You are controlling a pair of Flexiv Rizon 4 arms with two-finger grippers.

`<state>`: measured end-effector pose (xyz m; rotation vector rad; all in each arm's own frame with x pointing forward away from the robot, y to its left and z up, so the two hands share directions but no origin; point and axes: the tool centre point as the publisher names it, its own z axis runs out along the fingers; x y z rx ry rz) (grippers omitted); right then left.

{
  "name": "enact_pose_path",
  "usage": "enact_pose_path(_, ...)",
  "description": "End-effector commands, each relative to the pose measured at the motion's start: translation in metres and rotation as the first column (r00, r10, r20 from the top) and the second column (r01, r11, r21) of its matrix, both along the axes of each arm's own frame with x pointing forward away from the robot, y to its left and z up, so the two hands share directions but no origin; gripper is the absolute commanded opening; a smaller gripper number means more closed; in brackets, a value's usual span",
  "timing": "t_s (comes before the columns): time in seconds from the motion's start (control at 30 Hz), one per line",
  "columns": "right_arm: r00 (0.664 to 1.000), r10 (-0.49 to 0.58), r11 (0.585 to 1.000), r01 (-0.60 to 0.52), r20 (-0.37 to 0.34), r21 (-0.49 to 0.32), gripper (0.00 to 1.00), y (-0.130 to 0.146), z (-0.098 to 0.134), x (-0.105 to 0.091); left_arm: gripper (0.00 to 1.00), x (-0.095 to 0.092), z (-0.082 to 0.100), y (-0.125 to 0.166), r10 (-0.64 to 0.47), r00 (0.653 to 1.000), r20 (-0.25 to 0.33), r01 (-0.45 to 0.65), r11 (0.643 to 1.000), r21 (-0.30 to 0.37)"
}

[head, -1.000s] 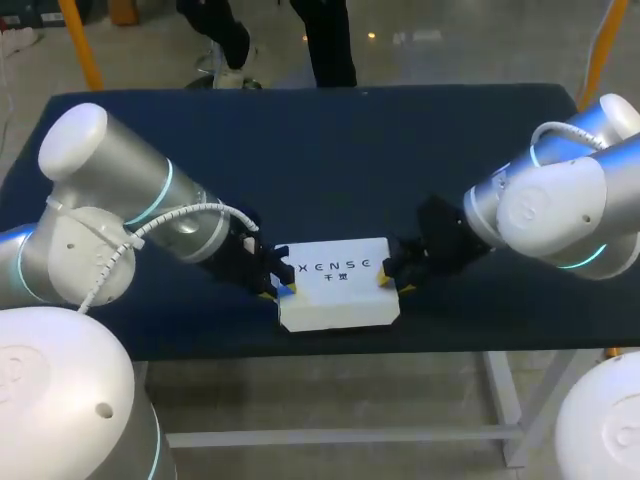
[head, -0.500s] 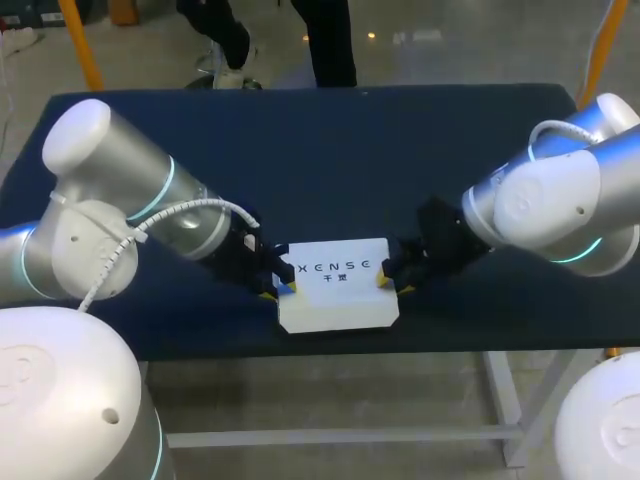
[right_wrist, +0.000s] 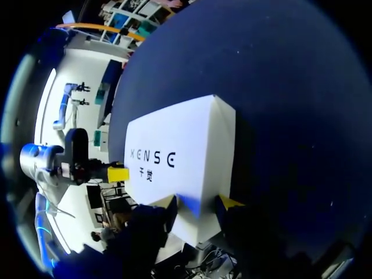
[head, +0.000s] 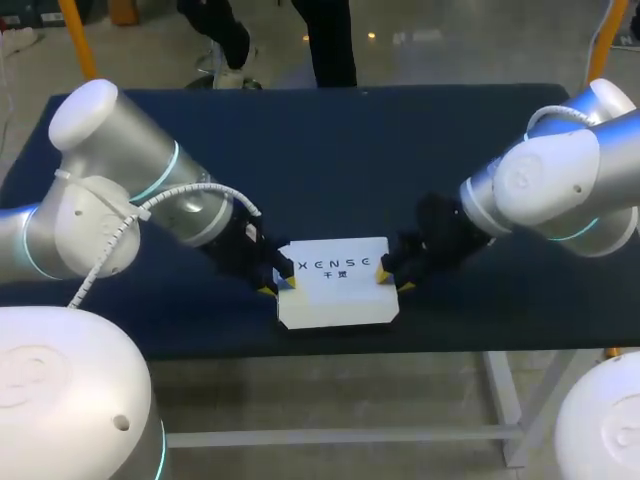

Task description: Assemble the packaging by folding the flat box into shape, placing the metal phone stand inside, and closing the box properly

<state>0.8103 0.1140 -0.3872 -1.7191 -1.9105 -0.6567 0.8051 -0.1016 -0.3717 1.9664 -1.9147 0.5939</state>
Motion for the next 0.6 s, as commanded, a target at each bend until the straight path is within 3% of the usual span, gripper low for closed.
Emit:
enact_pose_path(0.03,1.000,0.014,1.000,-0.013,-0.026,0.008,0.48,0.0050,0.0085,0.0029,0.42,0.0036,0.0062,-0.0112,-0.004,1.000,-0.012,0.004,1.000,0.027)
enact_pose_path(0.6,0.996,0.030,1.000,-0.030,-0.082,0.002,0.49,0.0021,0.0126,0.0070,0.43,0.0054,0.0079,-0.0101,-0.006,0.999,-0.041,0.008,0.999,0.033)
